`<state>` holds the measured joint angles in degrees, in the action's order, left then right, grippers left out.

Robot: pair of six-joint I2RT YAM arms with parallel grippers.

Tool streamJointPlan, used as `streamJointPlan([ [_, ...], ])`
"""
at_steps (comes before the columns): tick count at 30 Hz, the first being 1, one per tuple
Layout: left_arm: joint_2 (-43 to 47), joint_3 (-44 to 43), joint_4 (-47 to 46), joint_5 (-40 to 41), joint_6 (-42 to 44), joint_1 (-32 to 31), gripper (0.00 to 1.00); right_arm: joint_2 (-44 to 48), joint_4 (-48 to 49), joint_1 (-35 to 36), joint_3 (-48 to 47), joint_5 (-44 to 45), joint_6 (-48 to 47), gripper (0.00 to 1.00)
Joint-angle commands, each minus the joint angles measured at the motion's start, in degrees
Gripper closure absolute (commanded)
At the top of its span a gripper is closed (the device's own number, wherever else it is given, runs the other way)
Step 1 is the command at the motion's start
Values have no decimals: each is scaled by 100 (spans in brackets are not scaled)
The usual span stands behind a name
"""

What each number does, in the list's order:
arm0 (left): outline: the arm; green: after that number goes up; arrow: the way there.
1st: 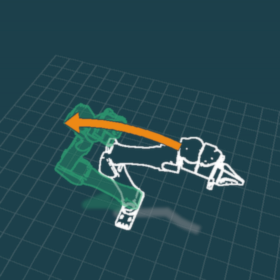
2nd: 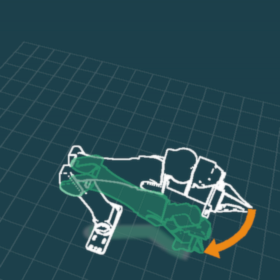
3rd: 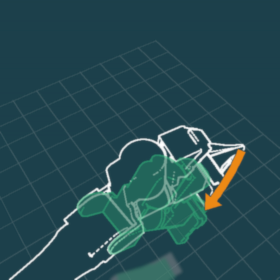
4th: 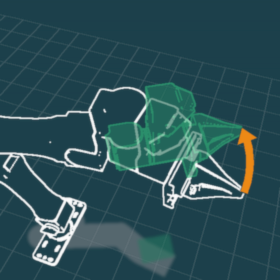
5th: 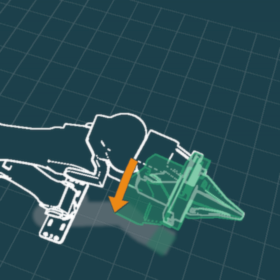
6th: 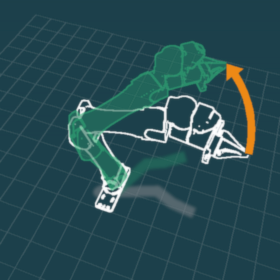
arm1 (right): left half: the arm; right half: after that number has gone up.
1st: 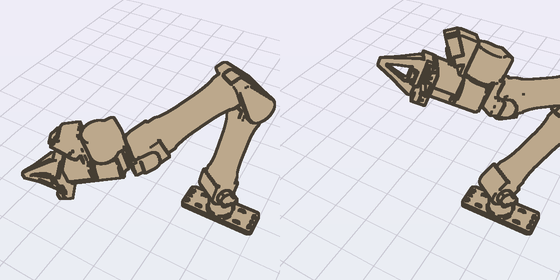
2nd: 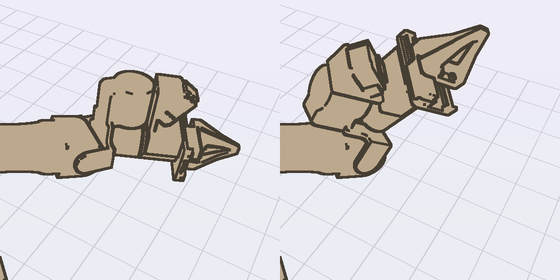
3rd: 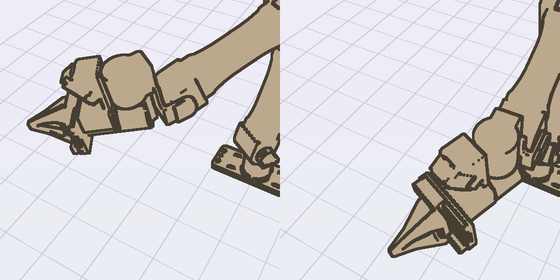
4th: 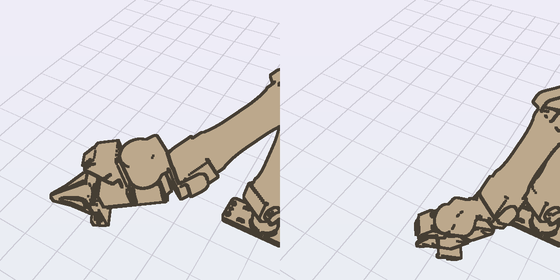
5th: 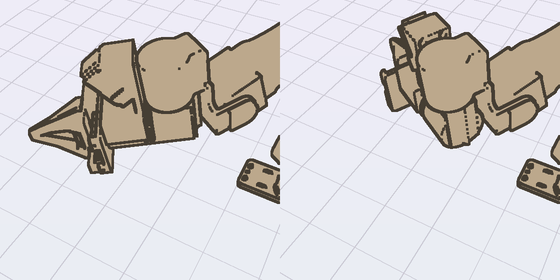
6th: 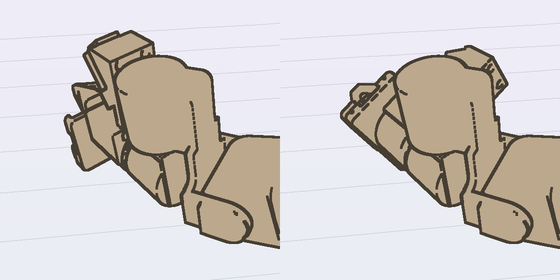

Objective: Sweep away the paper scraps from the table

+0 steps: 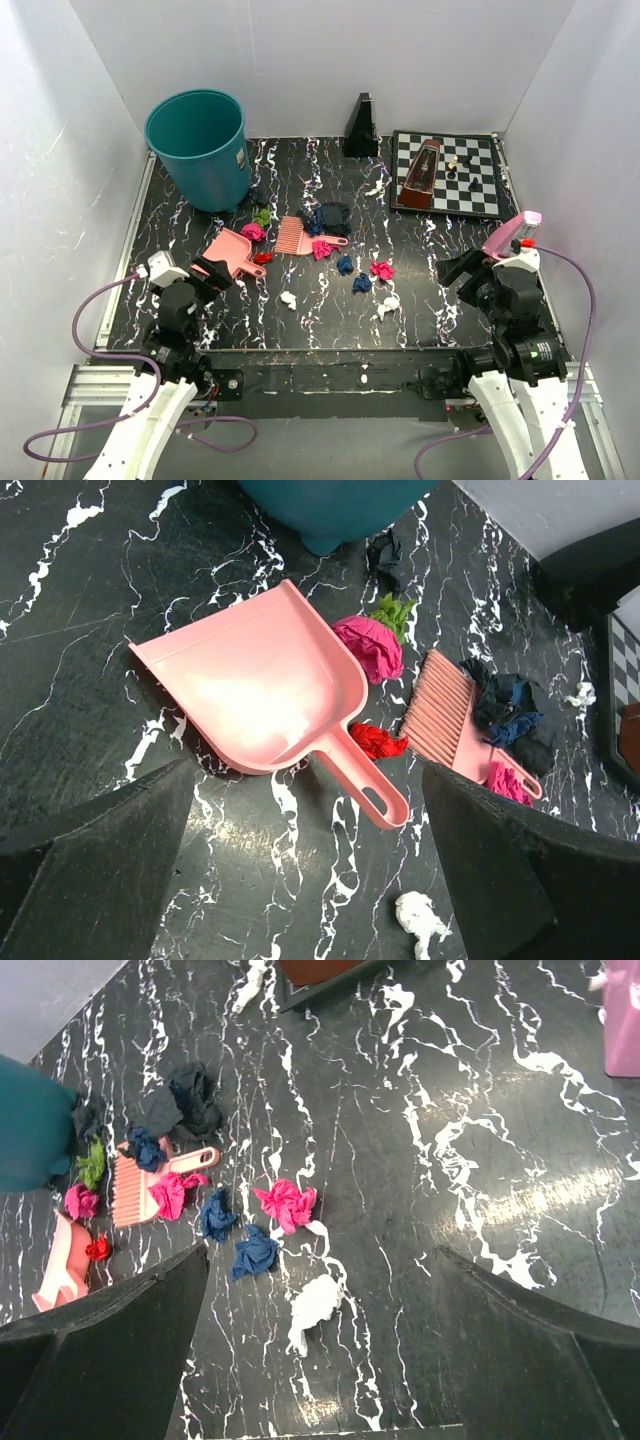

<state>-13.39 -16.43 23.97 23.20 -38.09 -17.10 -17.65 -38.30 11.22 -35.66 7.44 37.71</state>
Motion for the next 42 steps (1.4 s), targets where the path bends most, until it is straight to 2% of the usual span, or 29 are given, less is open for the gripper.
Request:
streamJointPlan([
  [1, 21, 25, 108, 123, -155, -12, 2, 51, -335, -32, -319, 468, 280, 2],
  [9, -410, -124, 178, 404, -391, -4, 2, -54, -397, -15, -275, 759, 736, 2],
  [14, -743, -229, 188, 484, -481, -4, 2, -353, -108, -15, -108, 224, 738, 2],
  [18, -1568, -693, 345, 370, -594, -21, 2, -721, 708, -15, 225, -698, 229, 2],
  [25, -3326, -2135, 916, 255, -1033, -56, 2, -1056, 1457, -24, 683, -306, -97, 2],
  [31, -4259, -2725, 1706, 465, -2560, -460, 2, -1372, 1501, -24, 762, 459, -89, 2],
  [36, -4663, -3059, 2603, 904, -3959, -1048, 2, -1496, 1694, -24, 999, 723, 52, 4],
  [39, -4918, -3217, 2876, 1344, -4443, -1479, 2, -1487, 1887, -33, 1166, 750, 61, 4],
  [42, -5278, -3332, 2964, 1433, -4742, -1717, 2, -1452, 2133, -32, 1342, 619, 69, 6],
])
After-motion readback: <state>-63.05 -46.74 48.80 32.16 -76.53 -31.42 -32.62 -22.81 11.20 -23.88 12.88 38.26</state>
